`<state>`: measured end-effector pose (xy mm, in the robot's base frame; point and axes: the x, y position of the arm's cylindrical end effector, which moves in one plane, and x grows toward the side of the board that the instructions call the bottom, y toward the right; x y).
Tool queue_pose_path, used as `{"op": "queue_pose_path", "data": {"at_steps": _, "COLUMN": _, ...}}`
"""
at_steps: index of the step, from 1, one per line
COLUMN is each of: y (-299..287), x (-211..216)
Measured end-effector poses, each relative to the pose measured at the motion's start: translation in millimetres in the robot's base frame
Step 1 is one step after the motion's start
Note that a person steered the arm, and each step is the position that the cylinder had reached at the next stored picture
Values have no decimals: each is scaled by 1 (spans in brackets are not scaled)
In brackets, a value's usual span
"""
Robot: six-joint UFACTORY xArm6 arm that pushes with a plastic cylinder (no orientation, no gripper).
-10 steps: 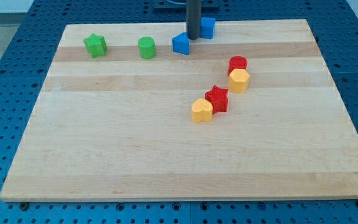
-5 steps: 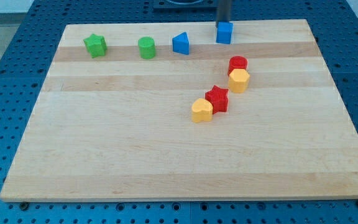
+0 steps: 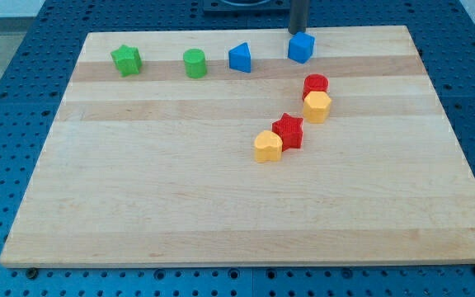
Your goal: Move the blue cube towards the bottom right of the board
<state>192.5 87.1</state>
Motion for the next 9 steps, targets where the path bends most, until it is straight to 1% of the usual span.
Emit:
{"op": "queue_pose_path", "data": {"at_steps": 1, "y": -19, "x": 3}}
{"op": "queue_pose_path", "data": {"at_steps": 3, "y": -25, "x": 48}}
{"op": "queue_pose_path", "data": {"at_steps": 4, "y": -7, "x": 51}}
{"op": "queue_pose_path", "data": {"at_steps": 7, "y": 72, "x": 51}}
{"op": "queue_pose_path", "data": {"at_steps": 9, "y": 106, "x": 51}}
